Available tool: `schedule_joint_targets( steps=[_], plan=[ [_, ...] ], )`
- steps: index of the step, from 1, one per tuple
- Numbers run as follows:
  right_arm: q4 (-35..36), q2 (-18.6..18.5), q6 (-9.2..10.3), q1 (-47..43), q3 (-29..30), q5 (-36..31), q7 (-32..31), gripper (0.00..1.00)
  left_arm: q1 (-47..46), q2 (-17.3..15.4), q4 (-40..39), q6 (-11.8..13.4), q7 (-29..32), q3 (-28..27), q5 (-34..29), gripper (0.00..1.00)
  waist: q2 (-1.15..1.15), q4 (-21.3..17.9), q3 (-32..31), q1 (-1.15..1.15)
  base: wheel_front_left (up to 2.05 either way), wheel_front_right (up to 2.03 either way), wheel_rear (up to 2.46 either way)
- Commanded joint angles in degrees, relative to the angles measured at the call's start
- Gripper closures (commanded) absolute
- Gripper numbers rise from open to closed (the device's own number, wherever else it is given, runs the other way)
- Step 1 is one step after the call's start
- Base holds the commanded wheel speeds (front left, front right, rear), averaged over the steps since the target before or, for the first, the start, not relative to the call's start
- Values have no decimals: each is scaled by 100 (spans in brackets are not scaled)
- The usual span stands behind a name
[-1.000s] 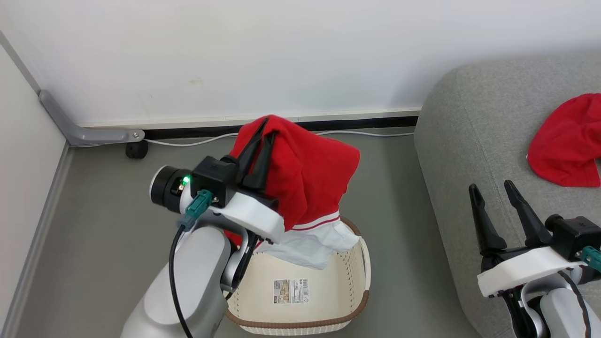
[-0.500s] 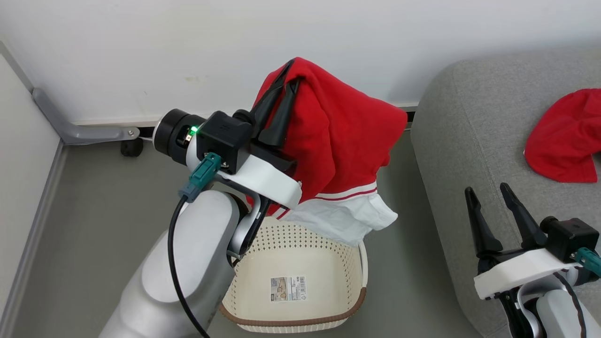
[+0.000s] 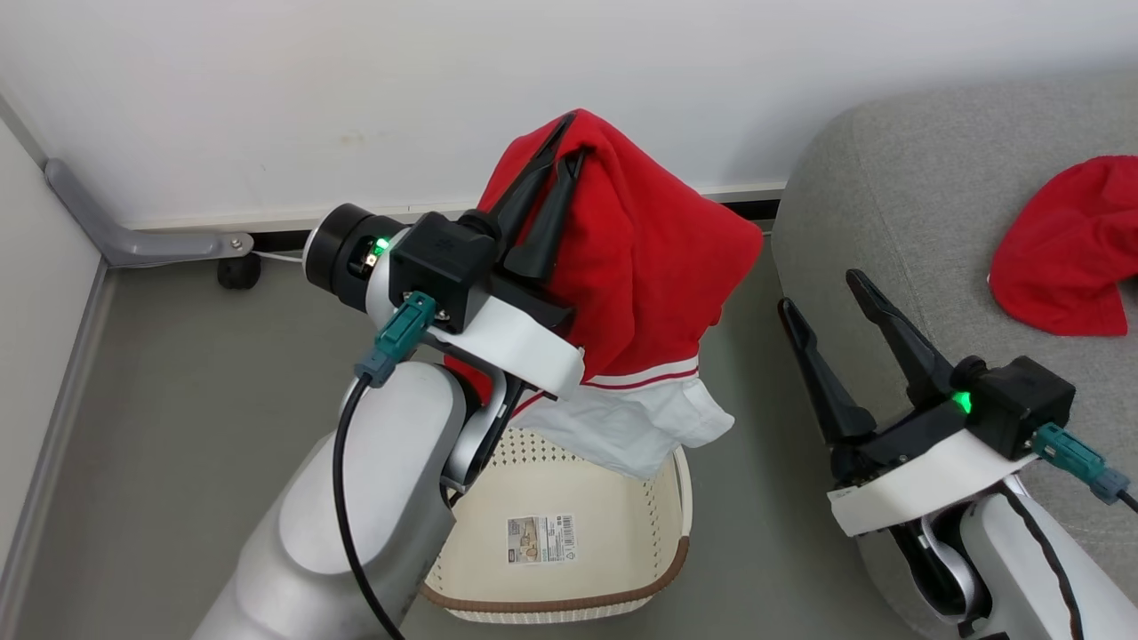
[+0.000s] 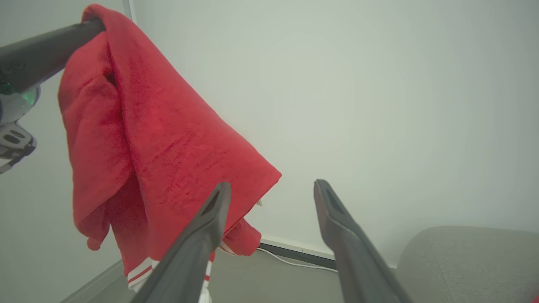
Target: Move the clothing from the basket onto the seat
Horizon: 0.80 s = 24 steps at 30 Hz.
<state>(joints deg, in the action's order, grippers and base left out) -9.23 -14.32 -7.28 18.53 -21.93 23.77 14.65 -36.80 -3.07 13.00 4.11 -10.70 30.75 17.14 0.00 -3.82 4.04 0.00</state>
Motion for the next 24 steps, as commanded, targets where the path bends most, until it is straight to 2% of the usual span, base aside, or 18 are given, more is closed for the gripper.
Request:
schedule_joint_targets(
  steps=[1, 12, 24],
  plan=[
    [243, -102, -21, 207, -217, 47, 35, 0, -305, -86, -138, 55, -48, -167, 9, 100, 0, 7, 10, 0, 0, 0, 0],
    [408, -364, -21, 937, -1304, -20, 35, 0, -383, -45, -123, 111, -115, -18, 74, 100, 0, 68, 126, 0, 0, 0, 0],
    [-439, -234, -21, 1664, -1824, -698, 35, 0, -501, -6, -106, 168, -174, 233, 190, 100, 0, 228, 178, 0, 0, 0, 0]
  ],
)
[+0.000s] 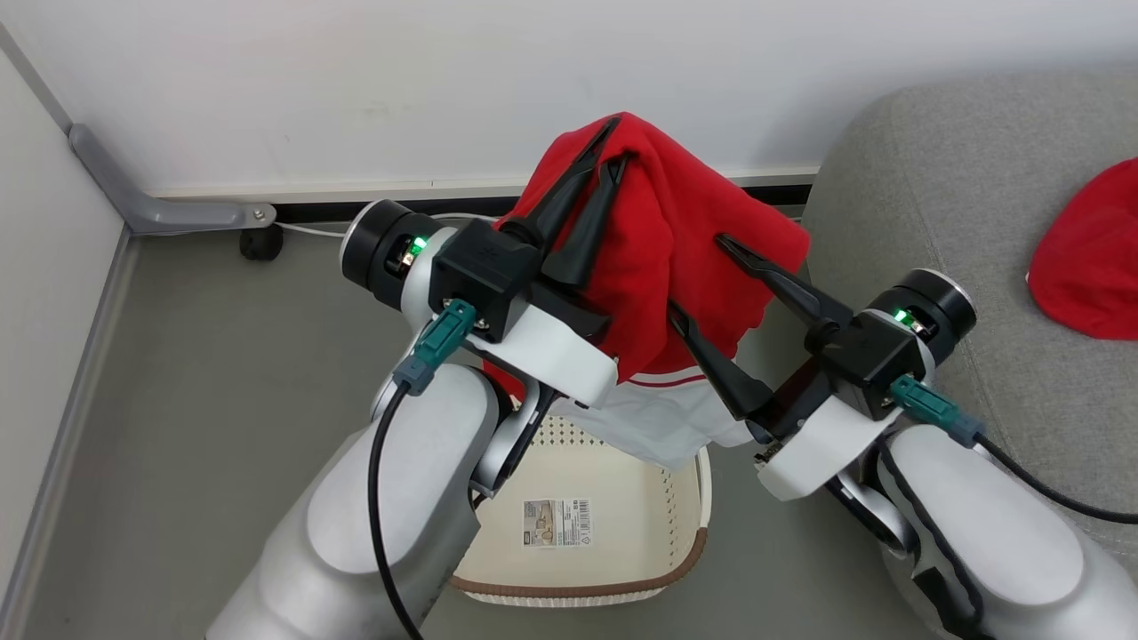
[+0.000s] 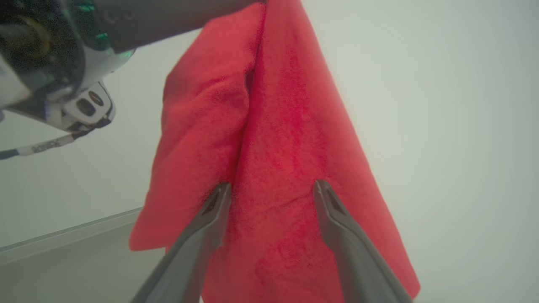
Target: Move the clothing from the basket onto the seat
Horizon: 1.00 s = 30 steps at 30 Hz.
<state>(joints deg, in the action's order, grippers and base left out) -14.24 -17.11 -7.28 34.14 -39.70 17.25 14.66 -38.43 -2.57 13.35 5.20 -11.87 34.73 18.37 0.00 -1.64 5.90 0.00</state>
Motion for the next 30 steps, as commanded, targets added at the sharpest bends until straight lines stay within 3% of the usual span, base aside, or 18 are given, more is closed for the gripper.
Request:
schedule_joint_targets(
  steps=[1, 13, 14, 16, 17, 24, 26, 27, 28, 30],
  plan=[
    [62, 46, -21, 103, -47, -46, 34, 0, -338, -56, -142, 59, -56, -166, 67, 100, 0, 11, -7, 0, 0, 0, 0],
    [-884, 592, -21, 486, 33, -444, 34, 0, -330, -41, -86, 83, -118, 90, 225, 100, 0, 114, -54, 0, 0, 0, 0],
    [-968, 644, -21, 502, 45, -444, 34, 11, -328, -40, -77, 84, -125, 113, 240, 100, 0, 124, -56, 0, 0, 0, 0],
    [-1112, 726, -21, 541, 45, -427, 34, 85, -323, -39, -64, 86, -140, 157, 274, 100, 0, 144, -55, 0, 0, 0, 0],
    [-1173, 755, -21, 555, 27, -393, 34, 100, -322, -38, -59, 90, -147, 176, 287, 100, 0, 155, -52, 0, 0, 0, 0],
    [-1020, 722, -21, 569, 153, -174, 34, 100, -341, -39, 12, 153, -187, 233, 310, 100, 0, 147, 7, 0, 0, 0, 0],
    [-953, 691, -21, 505, 202, -137, 34, 100, -317, -43, 53, 149, -201, 239, 318, 54, 0, 119, 4, 0, 0, 0, 0],
    [-874, 659, -21, 466, 265, -109, 34, 100, -302, -46, 82, 151, -213, 245, 320, 9, 0, 84, 30, 0, 0, 0, 0],
    [-846, 642, -21, 445, 311, -93, 34, 100, -296, -45, 95, 146, -220, 248, 327, 0, 0, 65, 39, 0, 0, 0, 0],
    [-759, 608, -21, 409, 446, -61, 34, 100, -279, -45, 129, 130, -231, 252, 361, 0, 0, 28, 65, 0, 0, 0, 0]
  ],
)
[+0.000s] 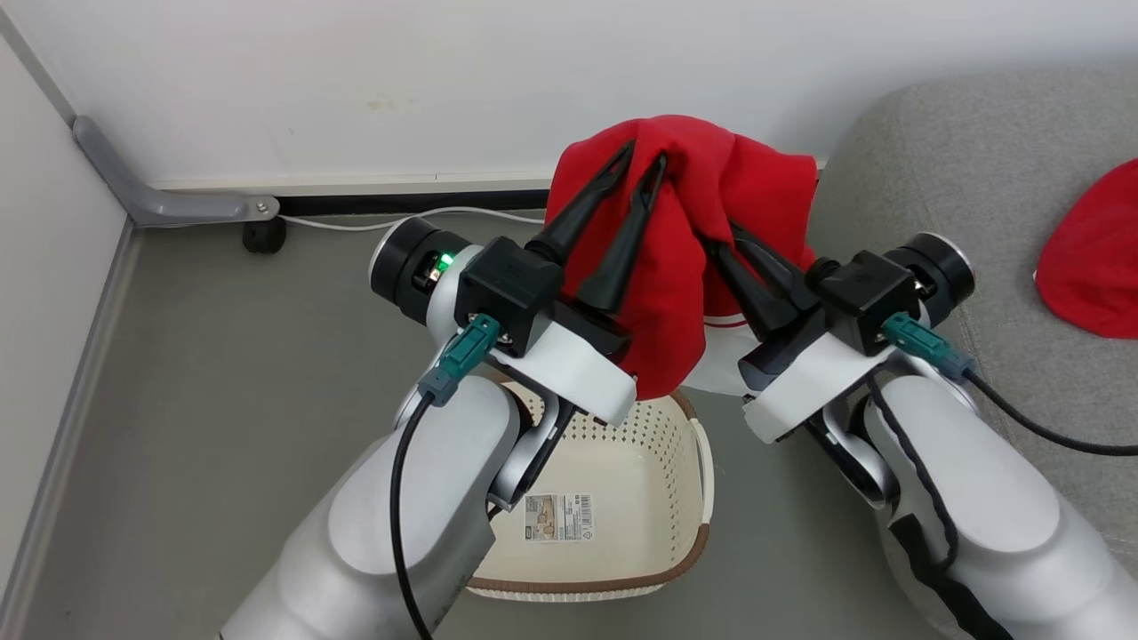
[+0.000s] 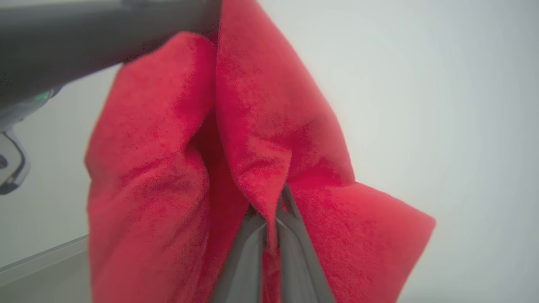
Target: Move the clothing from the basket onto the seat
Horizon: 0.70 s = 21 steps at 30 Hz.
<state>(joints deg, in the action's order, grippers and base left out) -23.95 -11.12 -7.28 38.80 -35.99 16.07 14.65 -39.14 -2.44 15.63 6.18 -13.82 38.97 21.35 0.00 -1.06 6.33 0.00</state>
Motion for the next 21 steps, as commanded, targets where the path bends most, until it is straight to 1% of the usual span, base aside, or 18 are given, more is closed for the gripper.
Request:
schedule_joint_targets(
  steps=[1, 7, 13, 14, 21],
  plan=[
    [246, -7, -21, -82, 149, 80, 35, 100, -201, -57, -67, 16, -40, -161, 76, 0, 0, -51, 31, 0, 0, 0, 0],
    [450, -112, -21, -202, 684, 180, 35, 100, -145, -79, 119, -100, -66, -143, 163, 0, 0, -221, 59, 0, 0, 0, 0],
    [600, -223, -21, -311, 1278, 212, 35, 100, -33, -90, 259, -235, -96, -139, 220, 0, 0, -498, 58, 0, 0, 0, 0],
    [600, -223, -21, -311, 1278, 212, 35, 100, -33, -90, 259, -235, -96, -139, 220, 0, 0, -498, 58, 0, 0, 0, 0],
    [710, -318, -21, -385, 1814, 215, 35, 100, 149, -83, 378, -367, -114, -161, 266, 0, 0, -987, 32, 0, 0, 0, 0]
  ],
)
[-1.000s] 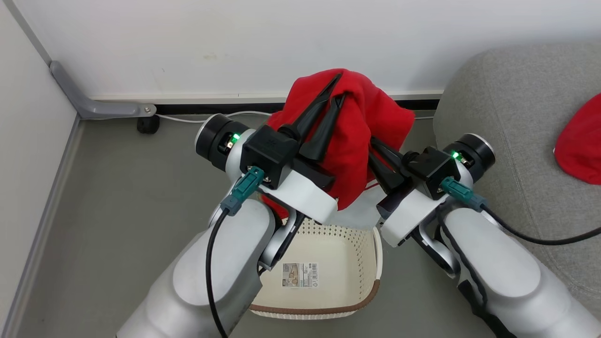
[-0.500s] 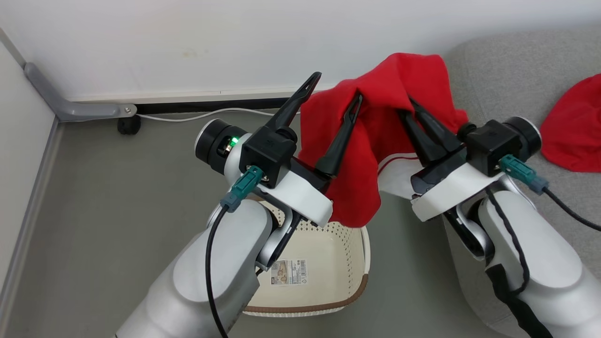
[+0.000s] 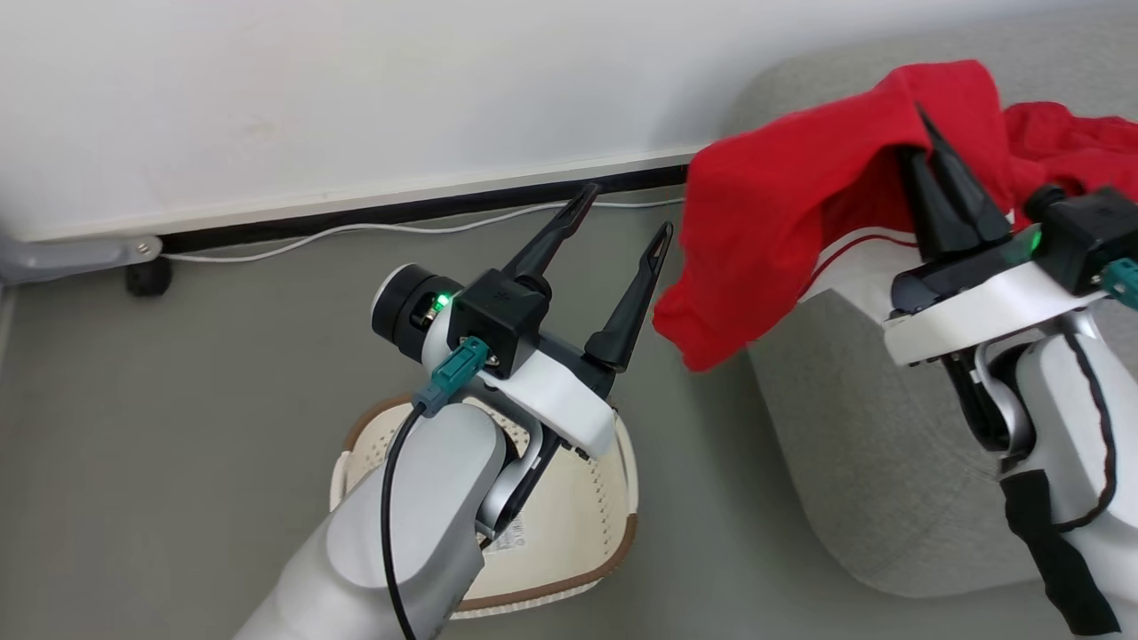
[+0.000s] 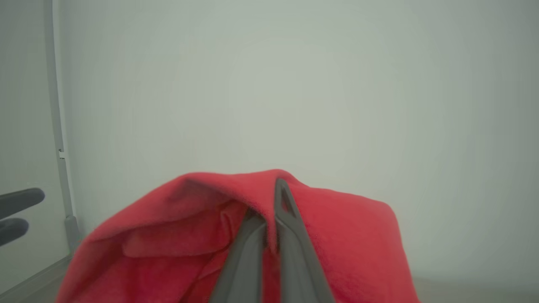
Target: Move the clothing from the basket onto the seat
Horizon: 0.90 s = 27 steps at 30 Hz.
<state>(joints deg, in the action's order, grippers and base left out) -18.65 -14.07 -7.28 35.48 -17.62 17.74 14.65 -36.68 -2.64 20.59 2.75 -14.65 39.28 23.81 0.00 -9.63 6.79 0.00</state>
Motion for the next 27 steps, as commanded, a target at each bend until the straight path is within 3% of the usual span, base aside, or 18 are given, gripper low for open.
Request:
schedule_joint_targets(
  steps=[1, 22, 27],
  plan=[
    [194, -33, -21, -63, 39, 50, 35, 100, -76, -62, -121, -43, -31, -200, 14, 0, 0, -211, -20, 0, 0, 0, 0],
    [397, -181, -21, -555, 844, 89, 35, 100, 490, -34, -364, -448, -34, -644, -172, 0, 0, -1987, -305, 0, 0, 0, 0],
    [545, -304, -21, -779, 1210, 143, 35, 100, 441, -28, -343, -585, -34, -568, -219, 0, 0, -2099, -208, 0, 0, 0, 0]
  ],
)
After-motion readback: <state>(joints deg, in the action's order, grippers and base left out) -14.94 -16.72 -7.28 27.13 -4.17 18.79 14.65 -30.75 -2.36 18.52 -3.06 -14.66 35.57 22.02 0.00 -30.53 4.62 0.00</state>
